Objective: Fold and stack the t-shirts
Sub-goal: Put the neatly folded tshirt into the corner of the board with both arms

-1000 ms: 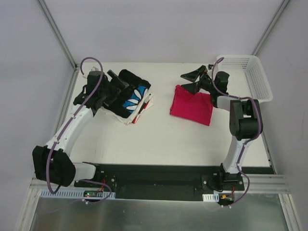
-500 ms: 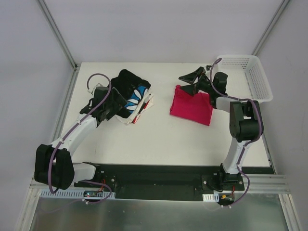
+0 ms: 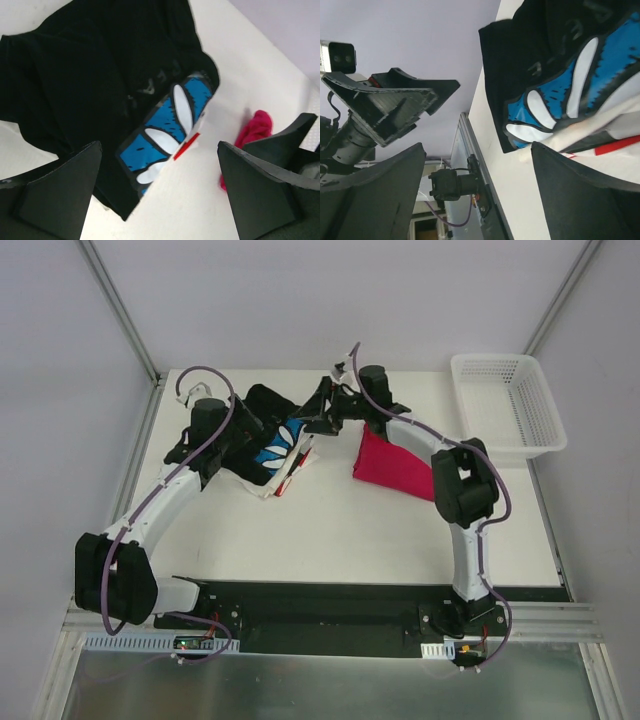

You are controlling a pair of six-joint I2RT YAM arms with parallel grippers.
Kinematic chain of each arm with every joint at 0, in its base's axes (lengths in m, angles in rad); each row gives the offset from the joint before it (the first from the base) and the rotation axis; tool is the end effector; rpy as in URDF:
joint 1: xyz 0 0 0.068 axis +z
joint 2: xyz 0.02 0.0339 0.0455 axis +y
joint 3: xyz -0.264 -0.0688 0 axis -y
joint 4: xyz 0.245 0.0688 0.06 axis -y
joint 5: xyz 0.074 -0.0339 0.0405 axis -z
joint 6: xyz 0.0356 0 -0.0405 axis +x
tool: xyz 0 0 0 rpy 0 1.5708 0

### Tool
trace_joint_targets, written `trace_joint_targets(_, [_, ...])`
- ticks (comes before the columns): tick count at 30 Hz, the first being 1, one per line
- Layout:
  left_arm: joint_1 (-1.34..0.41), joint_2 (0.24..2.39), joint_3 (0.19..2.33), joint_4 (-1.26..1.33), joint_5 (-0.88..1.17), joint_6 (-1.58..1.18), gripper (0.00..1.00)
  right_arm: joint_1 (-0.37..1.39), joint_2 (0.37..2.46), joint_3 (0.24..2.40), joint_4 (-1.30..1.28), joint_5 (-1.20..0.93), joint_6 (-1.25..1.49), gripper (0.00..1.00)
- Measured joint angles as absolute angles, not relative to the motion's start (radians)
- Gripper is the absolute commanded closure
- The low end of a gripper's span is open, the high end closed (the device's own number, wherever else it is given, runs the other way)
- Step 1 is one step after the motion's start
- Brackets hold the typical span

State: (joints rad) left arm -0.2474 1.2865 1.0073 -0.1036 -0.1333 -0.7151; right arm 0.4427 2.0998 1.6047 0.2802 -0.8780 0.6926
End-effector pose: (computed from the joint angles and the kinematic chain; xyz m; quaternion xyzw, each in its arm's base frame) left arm 0.2914 -0.0687 0.3162 -0.2279 0.7957 -0.2096 0.5206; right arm 0.4327 0.2354 0.2572 -0.1766 0.7327 0.5844 0.3007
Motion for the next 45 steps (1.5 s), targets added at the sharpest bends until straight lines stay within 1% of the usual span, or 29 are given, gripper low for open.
trace_joint_targets(1, [-0.247,1.3,0.995,-0.083,-0.142,-0.709,0.01,0.465,2.12,1.637,0.251,-0.876,0.677,0.45])
trace_joint_targets(3, [-0.247,1.32,0.954,-0.049,-0.159,-0.702,0.01,0.498,2.156,1.686,0.198,-0.878,0.664,0.71])
trace_joint_targets(4, [-0.247,1.33,0.929,-0.035,-0.167,-0.701,0.01,0.505,2.169,1.702,0.183,-0.878,0.652,0.96])
trace_joint_targets(5, [-0.247,1.34,0.906,-0.026,-0.171,-0.7,0.01,0.511,2.184,1.72,0.166,-0.88,0.65,0.99])
trace_joint_targets(11, [-0.247,1.402,0.865,0.002,-0.212,-0.691,0.01,0.511,2.249,1.795,0.111,-0.875,0.649,0.99])
trace_joint_targets(18, [-0.241,1.406,0.865,0.036,-0.233,-0.688,0.01,0.515,2.346,1.934,0.083,-0.876,0.65,0.99])
trace_joint_targets(28, [-0.236,1.286,0.885,0.045,-0.316,-0.65,0.01,0.532,2.526,2.044,0.086,-0.873,0.674,0.99])
trace_joint_targets(31, [-0.234,1.248,0.891,0.079,-0.316,-0.651,0.01,0.539,2.58,2.019,0.105,-0.872,0.701,0.99])
trace_joint_targets(35, [-0.234,1.246,0.893,0.147,-0.318,-0.644,0.01,0.538,2.568,1.925,0.212,-0.871,0.743,0.99])
trace_joint_targets(40, [-0.234,1.324,0.885,0.258,-0.315,-0.647,0.01,0.534,2.493,1.779,0.293,-0.852,0.752,0.99])
trace_joint_targets(45, [-0.234,1.425,0.844,0.33,-0.269,-0.695,0.01,0.528,2.481,1.753,0.306,-0.85,0.752,0.99])
